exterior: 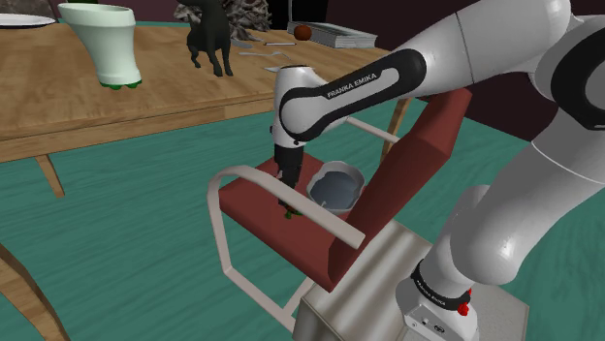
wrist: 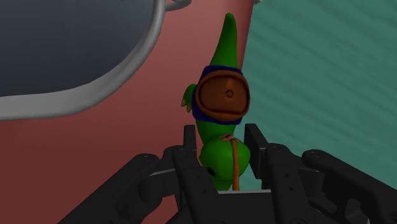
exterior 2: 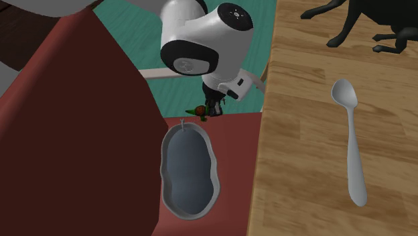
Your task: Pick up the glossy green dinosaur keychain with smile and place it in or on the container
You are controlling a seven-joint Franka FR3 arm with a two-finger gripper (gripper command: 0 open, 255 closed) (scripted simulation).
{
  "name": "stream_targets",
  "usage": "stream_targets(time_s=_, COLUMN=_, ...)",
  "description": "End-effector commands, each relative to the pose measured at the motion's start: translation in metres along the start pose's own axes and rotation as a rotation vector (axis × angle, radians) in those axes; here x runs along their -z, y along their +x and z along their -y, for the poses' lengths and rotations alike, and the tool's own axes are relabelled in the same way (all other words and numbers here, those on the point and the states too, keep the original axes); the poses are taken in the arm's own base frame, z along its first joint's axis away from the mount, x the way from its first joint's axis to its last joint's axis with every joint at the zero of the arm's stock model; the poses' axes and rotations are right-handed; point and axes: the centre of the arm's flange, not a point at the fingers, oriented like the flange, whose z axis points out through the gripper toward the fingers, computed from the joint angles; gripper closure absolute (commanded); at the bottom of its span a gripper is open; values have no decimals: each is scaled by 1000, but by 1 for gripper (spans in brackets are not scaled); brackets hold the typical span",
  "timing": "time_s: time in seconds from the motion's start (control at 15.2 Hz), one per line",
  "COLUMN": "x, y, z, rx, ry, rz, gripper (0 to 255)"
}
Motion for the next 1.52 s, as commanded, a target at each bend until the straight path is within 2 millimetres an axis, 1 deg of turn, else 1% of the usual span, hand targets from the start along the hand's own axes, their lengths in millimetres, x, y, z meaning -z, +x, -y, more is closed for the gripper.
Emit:
stream_targets(time_s=0.0, x=12, y=-1, z=2, rx=0, ry=0, rz=0, gripper=255)
stream_targets(time_s=1.45, x=126, y=-13, z=21, rx=0, ry=0, rz=0, gripper=255)
